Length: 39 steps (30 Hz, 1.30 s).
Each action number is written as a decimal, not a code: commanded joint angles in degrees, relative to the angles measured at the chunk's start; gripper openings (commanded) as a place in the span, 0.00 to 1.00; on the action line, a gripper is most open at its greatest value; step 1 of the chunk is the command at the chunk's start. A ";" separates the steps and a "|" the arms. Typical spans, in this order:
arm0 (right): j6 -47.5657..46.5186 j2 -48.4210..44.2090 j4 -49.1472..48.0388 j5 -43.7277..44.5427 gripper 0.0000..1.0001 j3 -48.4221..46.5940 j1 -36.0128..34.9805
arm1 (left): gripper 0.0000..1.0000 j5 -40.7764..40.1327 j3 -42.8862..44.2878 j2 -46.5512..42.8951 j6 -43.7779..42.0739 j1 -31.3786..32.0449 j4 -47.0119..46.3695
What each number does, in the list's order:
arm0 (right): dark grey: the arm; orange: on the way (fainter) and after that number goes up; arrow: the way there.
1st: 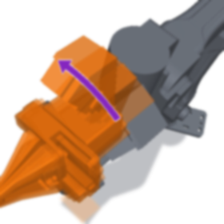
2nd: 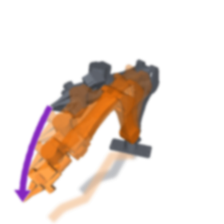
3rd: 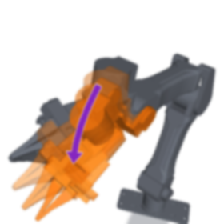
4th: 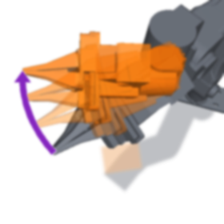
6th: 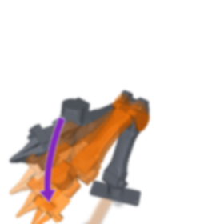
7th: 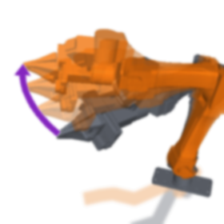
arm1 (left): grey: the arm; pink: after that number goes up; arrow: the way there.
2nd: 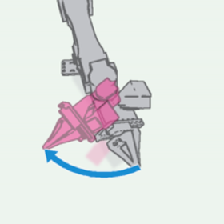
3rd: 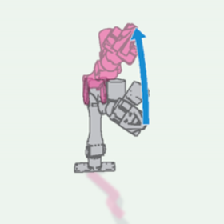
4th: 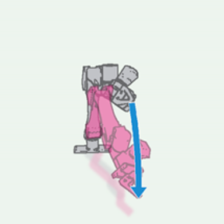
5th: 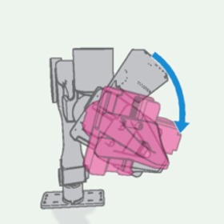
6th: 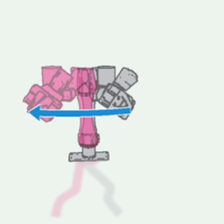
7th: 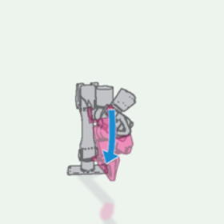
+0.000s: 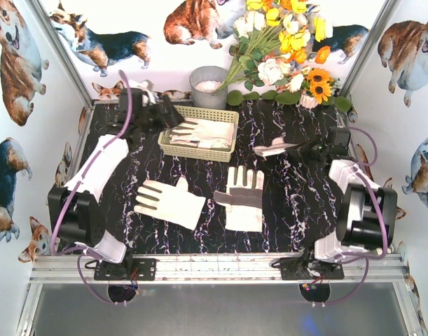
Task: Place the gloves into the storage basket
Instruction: Pick up the glove at the corner of the board, then pair the glove with the glove.
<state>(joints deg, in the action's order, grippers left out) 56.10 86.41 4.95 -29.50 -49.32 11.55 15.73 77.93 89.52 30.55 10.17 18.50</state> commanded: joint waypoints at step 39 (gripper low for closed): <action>2.38 -19.54 -9.13 -42.60 0.00 -14.23 -22.66 | 1.00 34.47 -24.40 -4.52 51.17 14.13 -54.59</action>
<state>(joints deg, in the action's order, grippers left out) 56.73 69.93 1.67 -69.38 -59.31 -9.82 44.95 53.91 86.43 70.72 24.08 -19.59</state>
